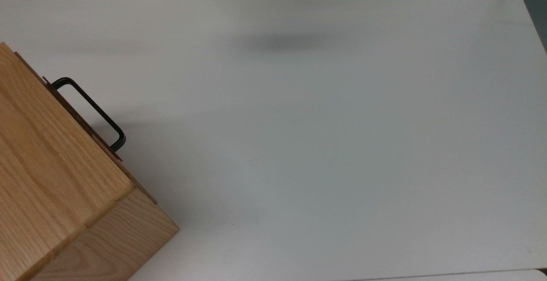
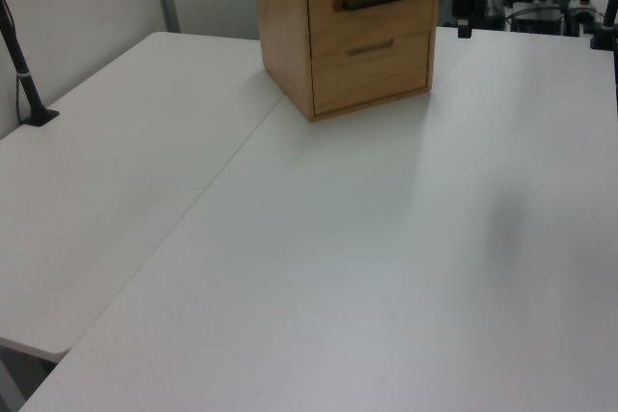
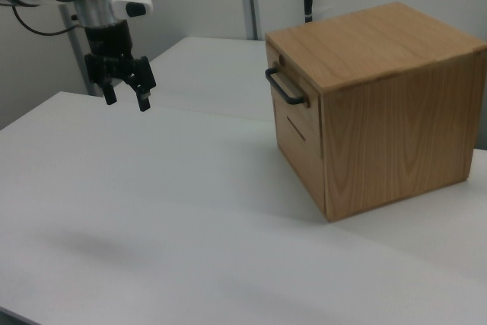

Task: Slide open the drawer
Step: 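Move the open gripper from its start pose toward the wooden cabinet, then lower the open gripper onto the black handle of the upper drawer, then close the gripper around the black drawer handle, then pull the handle straight out, sliding the upper drawer open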

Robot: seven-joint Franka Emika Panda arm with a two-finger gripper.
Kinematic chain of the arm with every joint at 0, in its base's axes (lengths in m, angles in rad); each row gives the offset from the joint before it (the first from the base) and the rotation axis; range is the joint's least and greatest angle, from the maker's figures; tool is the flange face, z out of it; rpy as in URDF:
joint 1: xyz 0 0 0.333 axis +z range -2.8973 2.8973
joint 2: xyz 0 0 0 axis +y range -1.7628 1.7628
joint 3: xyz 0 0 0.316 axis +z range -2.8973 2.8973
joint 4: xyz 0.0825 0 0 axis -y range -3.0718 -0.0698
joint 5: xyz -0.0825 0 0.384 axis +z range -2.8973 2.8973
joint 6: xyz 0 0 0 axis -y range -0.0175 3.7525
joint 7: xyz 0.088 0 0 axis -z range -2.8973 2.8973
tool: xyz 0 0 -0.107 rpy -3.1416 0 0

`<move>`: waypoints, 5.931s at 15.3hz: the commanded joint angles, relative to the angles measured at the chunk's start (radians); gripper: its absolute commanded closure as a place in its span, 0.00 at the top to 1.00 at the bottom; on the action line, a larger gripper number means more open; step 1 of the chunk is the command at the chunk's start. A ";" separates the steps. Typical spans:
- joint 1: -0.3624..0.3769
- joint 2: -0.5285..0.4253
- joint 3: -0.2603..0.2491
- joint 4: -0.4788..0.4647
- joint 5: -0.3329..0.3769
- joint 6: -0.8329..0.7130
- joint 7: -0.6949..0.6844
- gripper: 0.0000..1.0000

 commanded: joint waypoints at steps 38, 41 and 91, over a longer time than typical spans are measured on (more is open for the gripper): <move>-0.098 0.300 0.006 0.057 -0.781 0.848 -0.533 0.61; -0.111 0.318 0.006 0.057 -0.815 0.848 -0.530 0.55; -0.075 0.102 0.015 -0.243 -0.886 0.770 -0.412 0.05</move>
